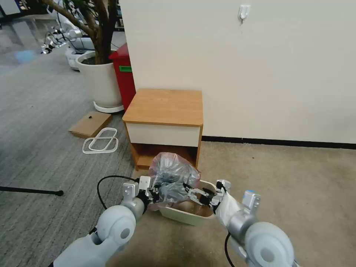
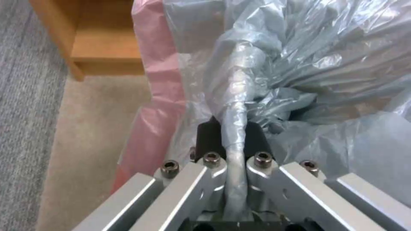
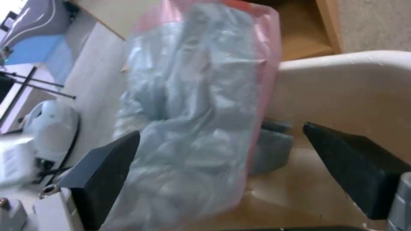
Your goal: Pick up the garbage bag from the table and place it over the trash can.
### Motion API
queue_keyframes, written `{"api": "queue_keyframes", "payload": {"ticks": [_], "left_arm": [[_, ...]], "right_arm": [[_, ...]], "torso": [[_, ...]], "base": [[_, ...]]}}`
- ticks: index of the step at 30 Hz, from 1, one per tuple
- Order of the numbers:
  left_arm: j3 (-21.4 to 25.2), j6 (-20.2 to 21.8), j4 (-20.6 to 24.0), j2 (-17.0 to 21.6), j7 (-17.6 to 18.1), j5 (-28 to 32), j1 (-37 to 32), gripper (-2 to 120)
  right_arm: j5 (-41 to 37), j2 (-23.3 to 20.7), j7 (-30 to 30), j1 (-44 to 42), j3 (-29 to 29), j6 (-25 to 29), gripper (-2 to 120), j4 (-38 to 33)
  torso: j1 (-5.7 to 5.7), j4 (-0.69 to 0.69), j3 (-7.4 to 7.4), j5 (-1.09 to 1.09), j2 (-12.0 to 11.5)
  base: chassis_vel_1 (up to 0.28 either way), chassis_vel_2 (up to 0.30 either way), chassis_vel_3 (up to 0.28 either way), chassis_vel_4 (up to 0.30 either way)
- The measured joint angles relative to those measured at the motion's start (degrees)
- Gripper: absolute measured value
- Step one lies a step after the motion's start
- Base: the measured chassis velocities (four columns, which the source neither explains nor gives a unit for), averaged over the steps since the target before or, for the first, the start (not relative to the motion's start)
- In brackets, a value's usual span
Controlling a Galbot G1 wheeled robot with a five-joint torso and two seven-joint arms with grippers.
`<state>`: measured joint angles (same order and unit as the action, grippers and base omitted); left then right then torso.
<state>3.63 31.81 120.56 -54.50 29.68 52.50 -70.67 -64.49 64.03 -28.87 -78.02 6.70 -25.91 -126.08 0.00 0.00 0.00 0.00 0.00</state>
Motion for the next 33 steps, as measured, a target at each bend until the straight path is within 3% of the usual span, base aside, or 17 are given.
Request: {"api": "queue_keyframes", "payload": {"ticks": [11,20,21,23,29,33], "left_arm": [[2.07,-0.34,2.34,0.24,-1.3,-2.11,-3.18,0],[3.37,-0.37,3.64,0.51,-1.72,-2.45,-4.74,0],[3.53,-0.36,3.65,0.62,-1.72,-2.45,-4.84,0],[3.58,-0.37,3.66,0.65,-1.72,-2.45,-4.87,0],[3.69,-0.35,3.14,0.45,-1.72,-2.45,-4.87,0],[3.57,-0.34,2.97,0.29,-1.72,-2.45,-4.74,0]], "right_arm": [[-3.08,0.85,-1.29,4.54,-1.11,0.47,94,3.1],[-5.22,2.18,-1.23,5.42,-1.65,0.62,64,3.7],[-5.29,2.37,-1.21,5.45,-1.65,0.66,55,3.72],[-5.28,2.38,-1.19,5.4,-1.64,0.69,53,3.73],[-5.19,2.24,-0.72,4.65,-1.6,0.93,26,3.41],[-5.02,2.36,-0.16,4.3,-1.64,1.1,17,3.29]], "torso": [[0.0,0.0,0.0,0.0,0.0],[0.0,0.01,0.0,0.0,0.0],[0.0,0.0,0.0,-0.01,0.0],[0.0,0.01,0.0,-0.01,0.0],[0.0,0.0,0.0,0.0,0.0],[0.0,0.0,0.0,-0.01,0.0]], "base": [[0.0,0.0,0.0,0.0],[0.0,0.0,0.0,0.0],[0.0,0.0,0.0,0.0],[0.0,0.0,0.0,0.0],[0.0,0.0,0.0,0.0],[0.0,0.0,0.0,0.0]]}}
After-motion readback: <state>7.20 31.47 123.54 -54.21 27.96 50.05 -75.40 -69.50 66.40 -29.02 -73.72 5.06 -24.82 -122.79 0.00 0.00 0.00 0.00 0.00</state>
